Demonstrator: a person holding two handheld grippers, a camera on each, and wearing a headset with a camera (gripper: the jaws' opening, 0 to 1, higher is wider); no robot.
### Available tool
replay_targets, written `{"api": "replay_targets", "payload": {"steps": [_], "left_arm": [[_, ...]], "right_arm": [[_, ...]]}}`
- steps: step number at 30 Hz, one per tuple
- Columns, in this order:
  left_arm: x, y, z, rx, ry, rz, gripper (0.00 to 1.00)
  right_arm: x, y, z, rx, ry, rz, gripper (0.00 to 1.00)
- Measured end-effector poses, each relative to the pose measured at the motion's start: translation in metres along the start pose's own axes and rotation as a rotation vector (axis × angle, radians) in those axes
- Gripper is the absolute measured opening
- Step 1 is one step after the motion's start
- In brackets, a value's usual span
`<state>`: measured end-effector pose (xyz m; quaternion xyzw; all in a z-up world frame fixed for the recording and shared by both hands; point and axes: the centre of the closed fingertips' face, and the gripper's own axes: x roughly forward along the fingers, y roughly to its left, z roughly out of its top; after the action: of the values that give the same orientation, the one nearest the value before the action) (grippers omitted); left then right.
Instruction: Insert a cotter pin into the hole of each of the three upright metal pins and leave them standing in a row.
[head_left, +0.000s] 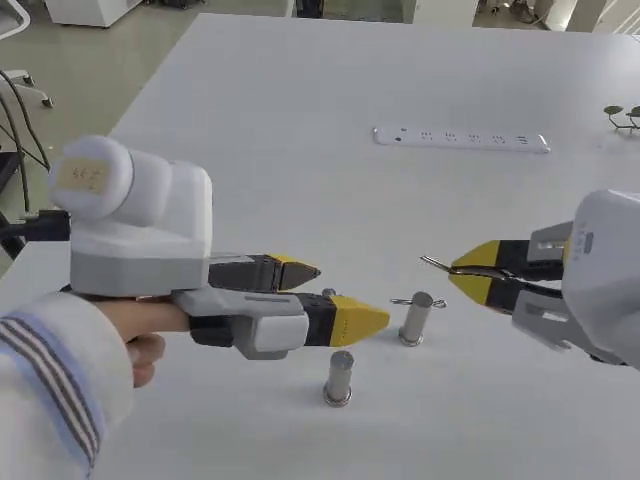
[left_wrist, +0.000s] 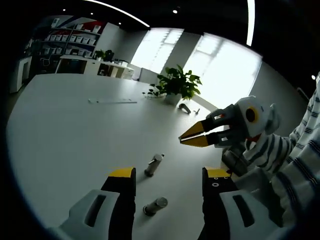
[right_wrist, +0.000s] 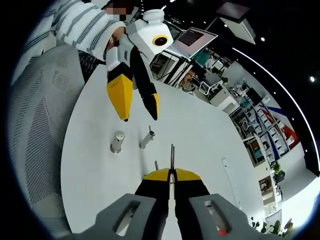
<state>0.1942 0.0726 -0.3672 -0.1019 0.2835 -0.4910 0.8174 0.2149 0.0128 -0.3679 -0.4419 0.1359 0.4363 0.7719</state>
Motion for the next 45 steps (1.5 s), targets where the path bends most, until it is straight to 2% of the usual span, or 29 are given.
{"api": "replay_targets", "payload": {"steps": [5,11,13,16,20,29,38,45], "left_arm": [[0.007,-0.009,-0.002,0.0,0.022,-0.041,0.43],[0.011,-0.015,0.001,-0.022,0.014,-0.067,0.33],[0.013,-0.017,0.001,-0.026,0.017,-0.074,0.3],[0.014,-0.016,0.001,-0.024,0.019,-0.07,0.23],[0.016,-0.016,0.005,-0.021,0.012,-0.065,0.2],[0.019,-0.016,0.003,0.025,0.047,-0.06,0.09],[0.02,-0.014,0.003,0.01,0.051,-0.054,0.01],[0.02,-0.015,0.002,-0.003,0.055,-0.055,0.0]], "right_arm": [[0.004,0.006,0.009,-0.029,-0.003,-0.007,0.0],[0.006,0.014,0.017,-0.059,-0.009,0.002,0.0],[0.006,0.016,0.018,-0.036,-0.019,0.001,0.0],[0.007,0.019,0.02,-0.033,-0.026,0.004,0.0],[0.007,0.024,0.022,-0.032,-0.033,0.02,0.0],[0.007,0.027,0.026,-0.049,-0.037,0.033,0.0],[0.007,0.03,0.027,-0.057,-0.037,0.042,0.0],[0.007,0.032,0.028,-0.056,-0.042,0.05,0.0]]}}
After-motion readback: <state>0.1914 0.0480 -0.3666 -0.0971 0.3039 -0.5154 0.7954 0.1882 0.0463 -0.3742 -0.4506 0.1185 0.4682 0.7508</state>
